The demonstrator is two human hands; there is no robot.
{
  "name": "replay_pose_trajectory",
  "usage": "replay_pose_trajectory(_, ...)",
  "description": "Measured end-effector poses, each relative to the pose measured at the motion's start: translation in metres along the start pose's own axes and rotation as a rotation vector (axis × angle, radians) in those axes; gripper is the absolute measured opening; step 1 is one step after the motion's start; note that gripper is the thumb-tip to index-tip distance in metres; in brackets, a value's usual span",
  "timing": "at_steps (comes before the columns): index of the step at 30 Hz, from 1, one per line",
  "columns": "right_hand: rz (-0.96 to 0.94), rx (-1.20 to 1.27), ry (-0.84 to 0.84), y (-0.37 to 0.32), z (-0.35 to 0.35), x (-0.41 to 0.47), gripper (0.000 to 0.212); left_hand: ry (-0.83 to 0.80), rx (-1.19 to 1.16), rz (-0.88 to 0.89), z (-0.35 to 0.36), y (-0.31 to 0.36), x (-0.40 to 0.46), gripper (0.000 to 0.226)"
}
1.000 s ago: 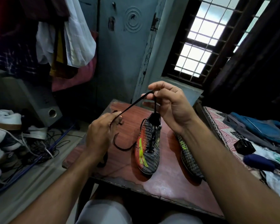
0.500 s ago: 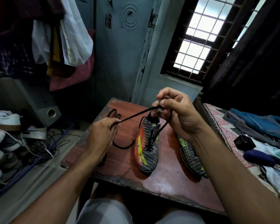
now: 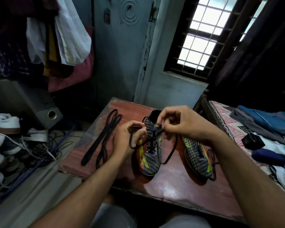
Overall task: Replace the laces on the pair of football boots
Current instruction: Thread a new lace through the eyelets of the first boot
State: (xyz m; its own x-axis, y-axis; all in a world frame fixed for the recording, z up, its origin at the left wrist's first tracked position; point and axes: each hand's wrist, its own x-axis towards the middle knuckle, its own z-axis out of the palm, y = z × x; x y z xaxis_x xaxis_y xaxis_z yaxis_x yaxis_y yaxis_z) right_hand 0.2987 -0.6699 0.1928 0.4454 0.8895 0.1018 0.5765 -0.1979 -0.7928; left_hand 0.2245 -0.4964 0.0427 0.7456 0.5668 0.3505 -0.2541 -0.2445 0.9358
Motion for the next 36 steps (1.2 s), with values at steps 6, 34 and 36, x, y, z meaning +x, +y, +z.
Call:
replay_pose_trajectory(6,0.197,-0.436,-0.117,0.047,-0.011,-0.010,0.024,0.066,-0.061,-0.120,0.020,-0.032,-0.016,0.015)
replay_pose_trajectory(34,0.136,-0.413,0.297,0.105,0.049,0.036,0.009,0.088,0.130,-0.057,0.023,-0.032,-0.017,0.047)
replay_pose_trajectory(36,0.095,-0.442,0.255,0.108,0.051,0.036,0.003,0.085,0.143,-0.046,0.023,-0.031,-0.018,0.045)
